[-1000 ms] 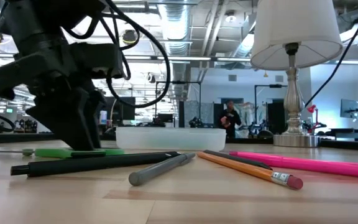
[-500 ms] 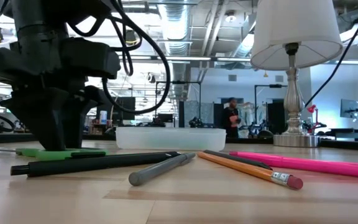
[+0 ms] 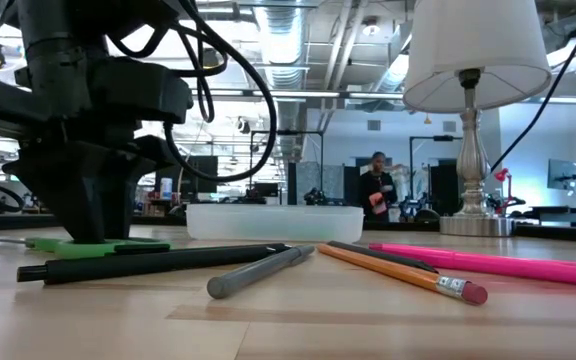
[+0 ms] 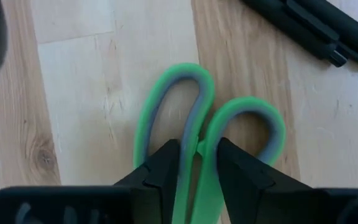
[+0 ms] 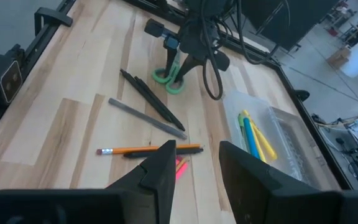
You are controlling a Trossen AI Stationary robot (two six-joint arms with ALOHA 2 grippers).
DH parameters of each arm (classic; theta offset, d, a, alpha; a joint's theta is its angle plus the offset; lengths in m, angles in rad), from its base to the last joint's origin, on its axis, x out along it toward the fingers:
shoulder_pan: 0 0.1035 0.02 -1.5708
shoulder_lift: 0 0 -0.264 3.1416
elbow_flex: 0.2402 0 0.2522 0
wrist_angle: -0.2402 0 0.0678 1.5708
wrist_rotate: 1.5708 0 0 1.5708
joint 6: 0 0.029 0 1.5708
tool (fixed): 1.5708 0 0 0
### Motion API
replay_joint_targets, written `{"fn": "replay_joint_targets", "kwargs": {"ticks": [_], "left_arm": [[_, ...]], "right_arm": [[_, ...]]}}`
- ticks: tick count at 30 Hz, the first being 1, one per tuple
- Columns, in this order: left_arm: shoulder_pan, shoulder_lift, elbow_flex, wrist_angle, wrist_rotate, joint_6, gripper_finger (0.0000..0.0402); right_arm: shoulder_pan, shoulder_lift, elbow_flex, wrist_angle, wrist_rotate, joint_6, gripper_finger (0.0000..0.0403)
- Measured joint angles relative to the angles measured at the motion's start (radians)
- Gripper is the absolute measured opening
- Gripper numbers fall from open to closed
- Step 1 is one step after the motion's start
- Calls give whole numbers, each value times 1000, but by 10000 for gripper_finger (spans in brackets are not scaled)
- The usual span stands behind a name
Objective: Pick & place school supplies into a supply box
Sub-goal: Put the green scissors into the black supply box
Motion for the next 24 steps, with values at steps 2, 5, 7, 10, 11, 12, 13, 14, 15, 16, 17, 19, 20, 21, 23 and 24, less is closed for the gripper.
{"fn": "replay_joint_targets", "kwargs": {"ticks": [2,5,7,10,11,12,13,14,15,16,17,19,20,21,23,24], "left_arm": [[0,0,0,0,-4,0,86],[0,0,0,2,-24,-1,88],[0,0,0,3,-27,-1,93],[0,1,0,3,-38,-11,96],[0,1,0,3,-39,-15,96],[0,1,0,3,-39,-20,94],[0,1,0,3,-40,-25,93],[0,1,0,3,-43,-27,91],[0,1,0,3,-44,-31,89],[0,1,0,3,-44,-35,88],[0,0,0,3,-44,-38,87],[0,-3,-1,3,-42,-45,88],[0,-3,-1,3,-39,-48,88],[0,-3,-1,2,-38,-50,90],[0,-3,-1,2,-38,-52,90],[-1,-3,-1,2,-38,-53,90]], "right_arm": [[0,0,0,0,0,0,118],[0,0,0,0,0,0,118],[0,0,0,0,0,0,118],[0,0,0,0,0,0,118],[0,0,0,0,0,0,118],[0,0,0,0,0,0,118],[0,0,0,0,0,0,118],[0,0,0,0,0,0,118],[0,0,0,0,0,0,118],[0,0,0,0,1,0,118],[0,0,0,0,1,0,118],[0,0,0,0,1,0,118],[0,0,0,0,1,0,118],[0,0,0,0,1,0,118],[0,0,0,0,1,0,118],[0,0,0,0,1,0,118]]}}
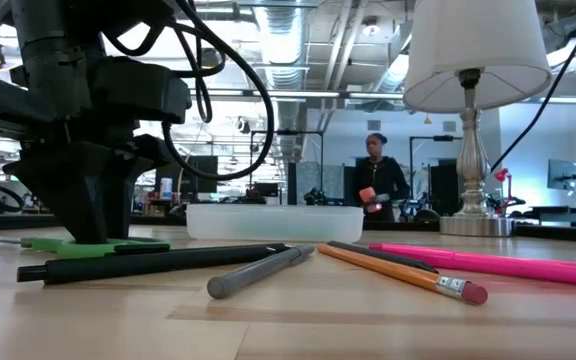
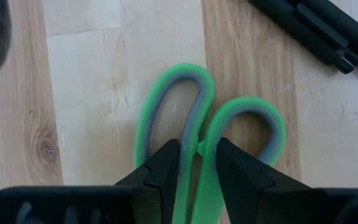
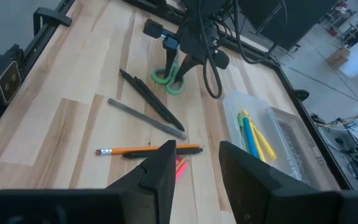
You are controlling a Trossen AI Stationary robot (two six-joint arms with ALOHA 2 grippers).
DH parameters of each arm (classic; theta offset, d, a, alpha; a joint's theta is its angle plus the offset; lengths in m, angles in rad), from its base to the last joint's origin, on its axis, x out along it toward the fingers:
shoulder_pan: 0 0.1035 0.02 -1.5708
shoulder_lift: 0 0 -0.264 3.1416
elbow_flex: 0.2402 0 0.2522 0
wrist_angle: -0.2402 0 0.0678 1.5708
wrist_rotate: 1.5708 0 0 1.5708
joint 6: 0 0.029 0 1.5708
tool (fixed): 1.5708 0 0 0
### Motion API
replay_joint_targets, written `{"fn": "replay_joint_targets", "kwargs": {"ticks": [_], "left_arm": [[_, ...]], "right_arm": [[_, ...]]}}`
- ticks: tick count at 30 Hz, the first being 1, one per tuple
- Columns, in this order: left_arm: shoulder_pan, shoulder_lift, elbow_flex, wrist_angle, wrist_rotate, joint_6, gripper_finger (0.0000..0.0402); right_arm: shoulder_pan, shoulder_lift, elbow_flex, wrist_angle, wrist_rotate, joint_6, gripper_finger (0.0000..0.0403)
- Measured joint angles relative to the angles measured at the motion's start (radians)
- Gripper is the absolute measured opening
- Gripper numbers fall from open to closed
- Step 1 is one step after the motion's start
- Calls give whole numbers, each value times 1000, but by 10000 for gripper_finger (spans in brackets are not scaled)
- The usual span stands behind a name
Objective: Pick & place school supplies into a supply box
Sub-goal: Put the green scissors into the black supply box
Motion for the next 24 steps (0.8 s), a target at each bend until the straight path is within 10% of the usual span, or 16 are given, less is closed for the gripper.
{"fn": "replay_joint_targets", "kwargs": {"ticks": [24], "left_arm": [[28,3,288,-192,-198,51,89]], "right_arm": [[0,1,-112,11,1,120,118]]}}
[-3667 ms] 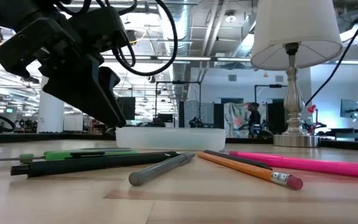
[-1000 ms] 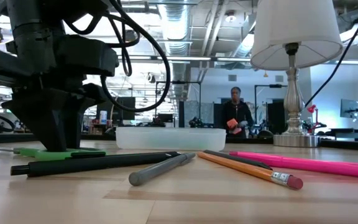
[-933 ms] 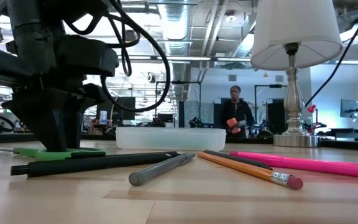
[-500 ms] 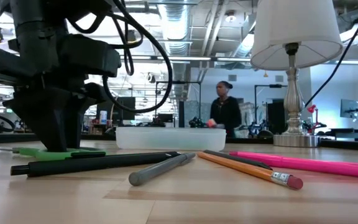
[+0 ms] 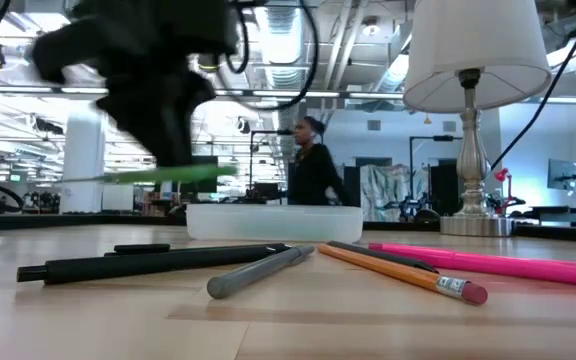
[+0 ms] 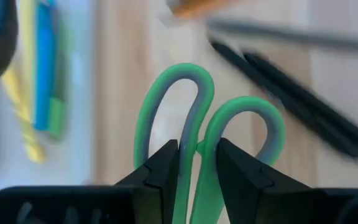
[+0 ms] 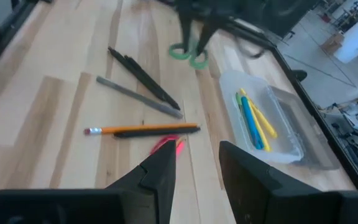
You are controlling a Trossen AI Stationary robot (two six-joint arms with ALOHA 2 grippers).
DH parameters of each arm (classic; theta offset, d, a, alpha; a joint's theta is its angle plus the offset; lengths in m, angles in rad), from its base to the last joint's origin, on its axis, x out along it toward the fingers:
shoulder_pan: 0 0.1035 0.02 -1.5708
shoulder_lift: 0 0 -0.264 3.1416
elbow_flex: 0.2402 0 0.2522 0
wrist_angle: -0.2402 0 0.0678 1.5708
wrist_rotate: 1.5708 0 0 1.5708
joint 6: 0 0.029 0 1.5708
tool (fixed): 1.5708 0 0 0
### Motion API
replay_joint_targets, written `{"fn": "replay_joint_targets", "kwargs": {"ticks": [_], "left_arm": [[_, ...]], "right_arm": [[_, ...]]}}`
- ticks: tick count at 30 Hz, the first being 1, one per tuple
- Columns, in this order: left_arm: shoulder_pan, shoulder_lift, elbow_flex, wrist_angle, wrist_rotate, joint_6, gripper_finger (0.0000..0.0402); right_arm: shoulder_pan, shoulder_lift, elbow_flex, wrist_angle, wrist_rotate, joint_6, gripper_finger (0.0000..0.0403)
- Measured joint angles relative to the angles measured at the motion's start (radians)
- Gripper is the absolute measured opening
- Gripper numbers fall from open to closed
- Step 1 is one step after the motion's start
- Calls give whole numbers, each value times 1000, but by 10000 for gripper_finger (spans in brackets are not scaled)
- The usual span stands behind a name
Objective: Pick & place school supplies into a supply box
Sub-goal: Put the green scissors into the black supply box, then put the pink pencil into the black supply box
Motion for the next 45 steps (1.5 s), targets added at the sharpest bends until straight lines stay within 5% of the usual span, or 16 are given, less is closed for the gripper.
{"fn": "replay_joint_targets", "kwargs": {"ticks": [8,23,35,45], "left_arm": [[144,-1,91,51,-117,79,89],[443,57,92,402,53,160,89],[471,129,93,421,78,134,93],[472,148,92,402,79,135,158]], "right_arm": [[0,0,-31,29,0,1,118],[28,0,-32,23,0,1,118],[44,-1,-32,22,5,11,118],[32,-1,-32,24,7,19,118]]}}
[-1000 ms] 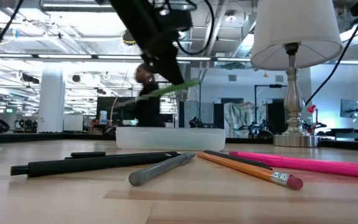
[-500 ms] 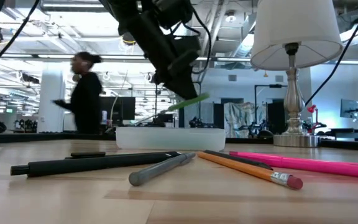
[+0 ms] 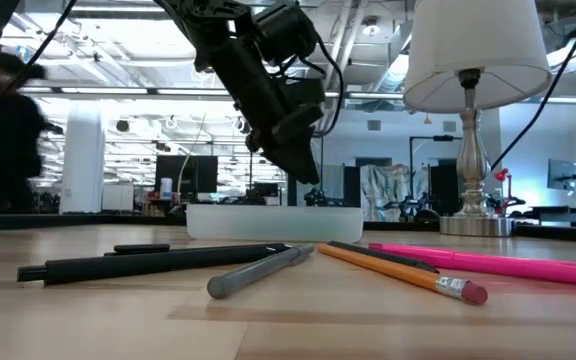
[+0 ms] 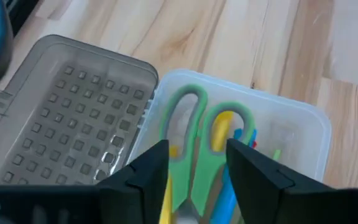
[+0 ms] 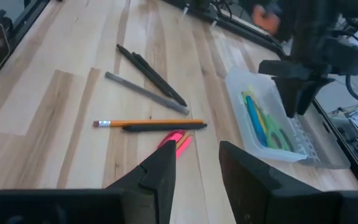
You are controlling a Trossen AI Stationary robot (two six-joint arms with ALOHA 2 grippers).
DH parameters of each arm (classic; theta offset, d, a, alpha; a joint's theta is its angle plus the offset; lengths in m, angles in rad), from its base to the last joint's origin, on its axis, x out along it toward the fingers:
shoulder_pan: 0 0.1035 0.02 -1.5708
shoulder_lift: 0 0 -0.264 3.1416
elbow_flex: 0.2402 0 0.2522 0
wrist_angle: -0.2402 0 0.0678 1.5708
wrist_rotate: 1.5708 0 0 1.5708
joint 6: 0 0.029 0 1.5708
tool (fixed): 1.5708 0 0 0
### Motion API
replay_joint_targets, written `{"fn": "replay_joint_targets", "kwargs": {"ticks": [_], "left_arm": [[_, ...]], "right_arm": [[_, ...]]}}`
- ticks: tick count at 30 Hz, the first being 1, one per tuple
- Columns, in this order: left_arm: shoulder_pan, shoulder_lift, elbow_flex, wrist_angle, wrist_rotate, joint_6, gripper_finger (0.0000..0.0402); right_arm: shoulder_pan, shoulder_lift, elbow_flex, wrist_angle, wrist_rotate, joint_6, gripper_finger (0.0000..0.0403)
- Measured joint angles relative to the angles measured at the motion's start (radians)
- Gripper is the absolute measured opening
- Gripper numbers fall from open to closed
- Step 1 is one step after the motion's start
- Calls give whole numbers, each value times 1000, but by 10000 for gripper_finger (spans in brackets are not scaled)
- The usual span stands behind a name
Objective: Pick & place school supplies into a supply box
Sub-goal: Put the pink pencil into the black supply box
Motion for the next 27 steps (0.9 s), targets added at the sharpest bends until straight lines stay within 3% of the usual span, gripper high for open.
{"fn": "replay_joint_targets", "kwargs": {"ticks": [7,12,21,27], "left_arm": [[-16,-5,0,-7,73,60,190],[-84,-28,0,-32,60,138,191],[-302,-133,-5,-232,-141,126,192],[-463,-176,-100,-230,-276,30,192]], "right_arm": [[-49,0,-11,0,-8,62,118],[-132,0,-45,20,-112,134,118],[-278,0,-145,244,-359,89,118],[-311,0,-172,296,-493,110,118]]}}
